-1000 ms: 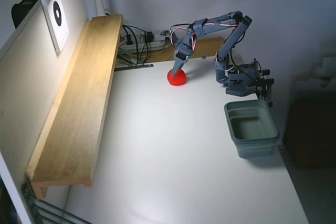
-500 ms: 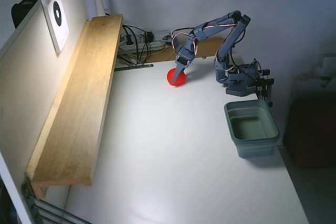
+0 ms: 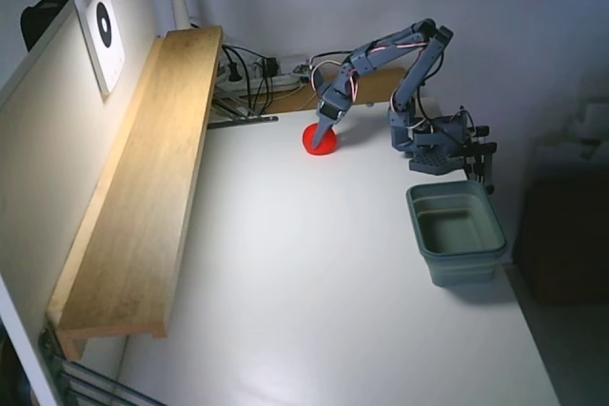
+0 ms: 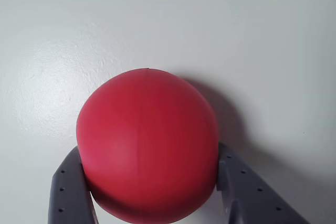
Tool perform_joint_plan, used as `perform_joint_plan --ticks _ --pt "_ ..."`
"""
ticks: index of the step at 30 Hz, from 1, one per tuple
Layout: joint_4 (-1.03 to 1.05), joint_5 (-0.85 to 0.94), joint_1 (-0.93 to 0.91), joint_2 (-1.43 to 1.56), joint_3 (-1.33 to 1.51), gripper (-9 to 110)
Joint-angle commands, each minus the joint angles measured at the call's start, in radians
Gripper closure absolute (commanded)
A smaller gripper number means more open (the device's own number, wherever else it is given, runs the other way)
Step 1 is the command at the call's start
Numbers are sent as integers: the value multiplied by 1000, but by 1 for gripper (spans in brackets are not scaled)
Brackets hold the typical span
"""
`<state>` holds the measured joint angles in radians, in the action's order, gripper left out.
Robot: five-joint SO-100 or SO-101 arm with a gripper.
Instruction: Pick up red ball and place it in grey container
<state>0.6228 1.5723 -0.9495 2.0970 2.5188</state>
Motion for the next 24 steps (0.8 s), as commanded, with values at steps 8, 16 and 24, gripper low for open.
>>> perform_joint_plan --ticks 8,16,24 --pt "5 -2 -25 8 6 78" --pt "36 -2 -25 22 -11 78" --pt "319 -2 -25 105 -212 78"
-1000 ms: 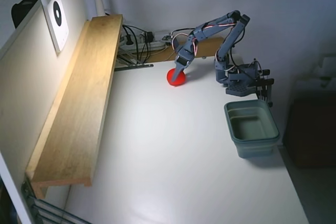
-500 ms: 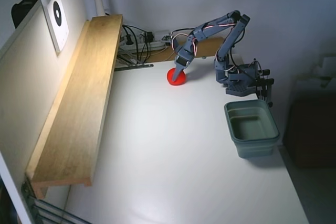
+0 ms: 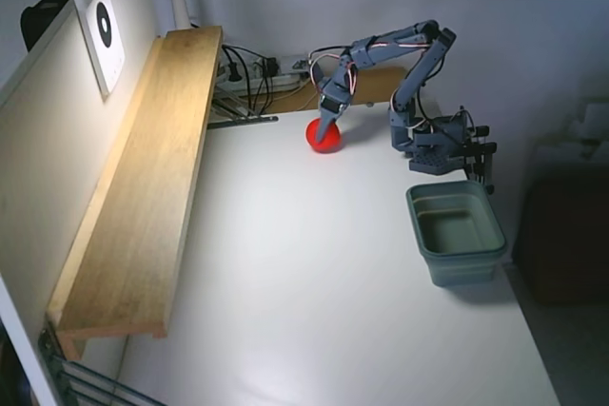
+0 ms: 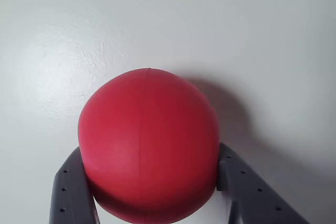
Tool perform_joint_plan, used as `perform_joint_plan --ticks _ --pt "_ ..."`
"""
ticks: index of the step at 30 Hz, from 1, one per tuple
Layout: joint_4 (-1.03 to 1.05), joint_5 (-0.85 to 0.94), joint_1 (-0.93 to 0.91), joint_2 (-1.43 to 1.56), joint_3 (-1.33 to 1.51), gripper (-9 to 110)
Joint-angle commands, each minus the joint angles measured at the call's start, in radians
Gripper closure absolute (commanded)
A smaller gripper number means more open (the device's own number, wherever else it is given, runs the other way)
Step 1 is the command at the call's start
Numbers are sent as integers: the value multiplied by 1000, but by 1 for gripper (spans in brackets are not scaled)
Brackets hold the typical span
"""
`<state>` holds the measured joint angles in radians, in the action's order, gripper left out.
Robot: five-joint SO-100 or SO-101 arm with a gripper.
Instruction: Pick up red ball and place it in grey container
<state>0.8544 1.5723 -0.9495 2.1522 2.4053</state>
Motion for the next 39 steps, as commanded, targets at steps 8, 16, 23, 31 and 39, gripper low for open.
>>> perform_joint_plan --ticks 8,16,23,31,39 --pt "310 -2 -25 48 -322 78" --pt "519 -2 -25 -7 -586 78" --pt "706 -2 -25 -94 -861 78" --pt "758 -2 -25 -123 -941 78" --pt "758 -2 99 -123 -941 78"
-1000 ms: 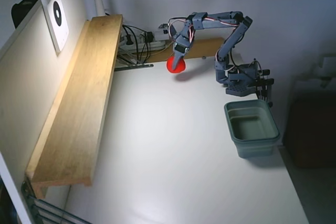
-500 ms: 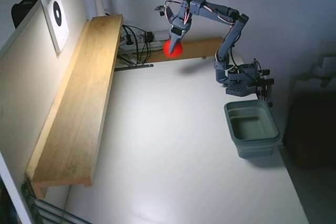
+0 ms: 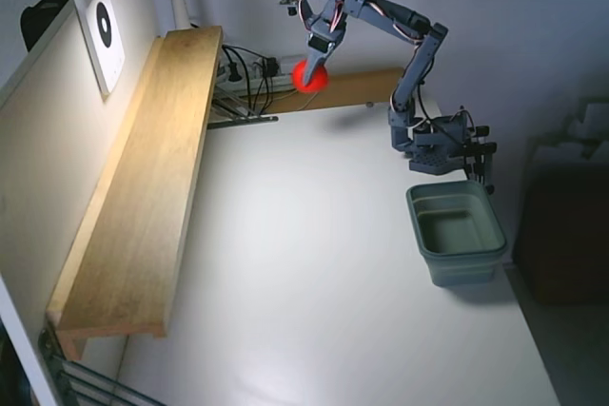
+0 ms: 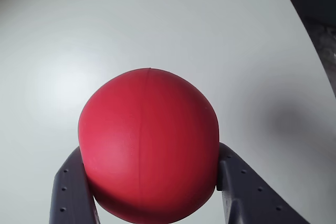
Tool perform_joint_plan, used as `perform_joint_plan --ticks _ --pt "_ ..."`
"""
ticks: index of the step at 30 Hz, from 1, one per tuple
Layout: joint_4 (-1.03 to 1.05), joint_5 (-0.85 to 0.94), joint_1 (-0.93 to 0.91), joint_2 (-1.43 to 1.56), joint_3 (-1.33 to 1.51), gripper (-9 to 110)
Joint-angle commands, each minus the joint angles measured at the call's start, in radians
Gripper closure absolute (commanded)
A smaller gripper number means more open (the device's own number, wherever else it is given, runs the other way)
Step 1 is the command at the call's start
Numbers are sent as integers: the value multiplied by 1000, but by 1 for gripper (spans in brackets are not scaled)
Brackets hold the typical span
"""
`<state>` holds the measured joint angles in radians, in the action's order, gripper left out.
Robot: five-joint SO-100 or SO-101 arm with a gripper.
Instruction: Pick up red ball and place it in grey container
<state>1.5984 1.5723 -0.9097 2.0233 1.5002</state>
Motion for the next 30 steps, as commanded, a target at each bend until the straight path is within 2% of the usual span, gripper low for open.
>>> perform_joint_plan --ticks 1,30 --pt "14 -2 92 5 -36 78" --pt "14 -2 949 5 -36 78"
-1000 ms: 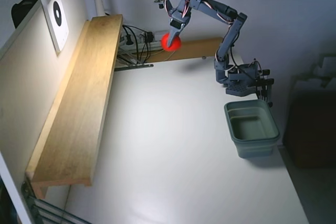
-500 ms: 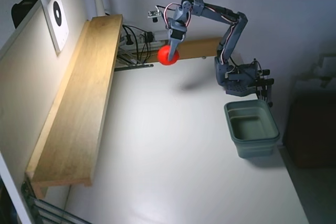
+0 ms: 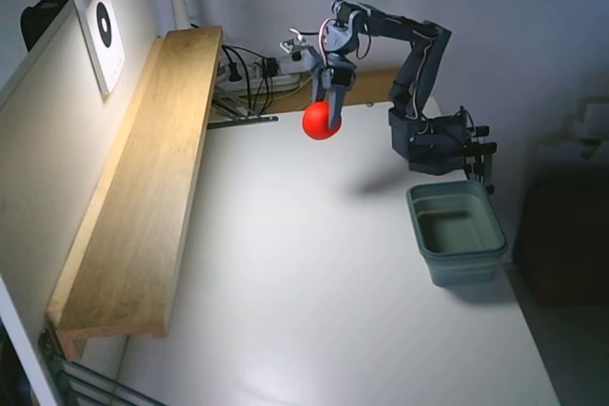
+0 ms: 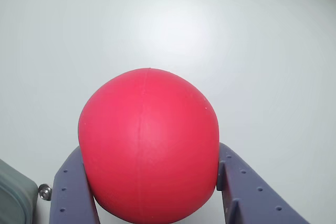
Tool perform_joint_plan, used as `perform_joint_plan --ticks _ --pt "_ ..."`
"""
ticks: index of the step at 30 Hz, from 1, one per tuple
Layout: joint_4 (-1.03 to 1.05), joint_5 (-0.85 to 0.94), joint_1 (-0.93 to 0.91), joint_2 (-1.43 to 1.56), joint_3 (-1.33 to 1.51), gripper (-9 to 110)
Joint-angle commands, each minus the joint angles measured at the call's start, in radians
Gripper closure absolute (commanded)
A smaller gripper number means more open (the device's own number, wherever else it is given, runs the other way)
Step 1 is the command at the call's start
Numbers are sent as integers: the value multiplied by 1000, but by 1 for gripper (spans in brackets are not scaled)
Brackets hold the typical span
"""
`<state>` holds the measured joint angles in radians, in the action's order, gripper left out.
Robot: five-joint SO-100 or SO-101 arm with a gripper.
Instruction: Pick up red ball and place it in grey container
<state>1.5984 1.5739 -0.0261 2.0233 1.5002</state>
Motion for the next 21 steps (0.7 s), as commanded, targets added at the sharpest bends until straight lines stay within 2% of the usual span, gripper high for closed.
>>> perform_joint_plan --ticks 1,21 --pt "14 -3 99 5 -36 78" --pt "14 -3 682 5 -36 78"
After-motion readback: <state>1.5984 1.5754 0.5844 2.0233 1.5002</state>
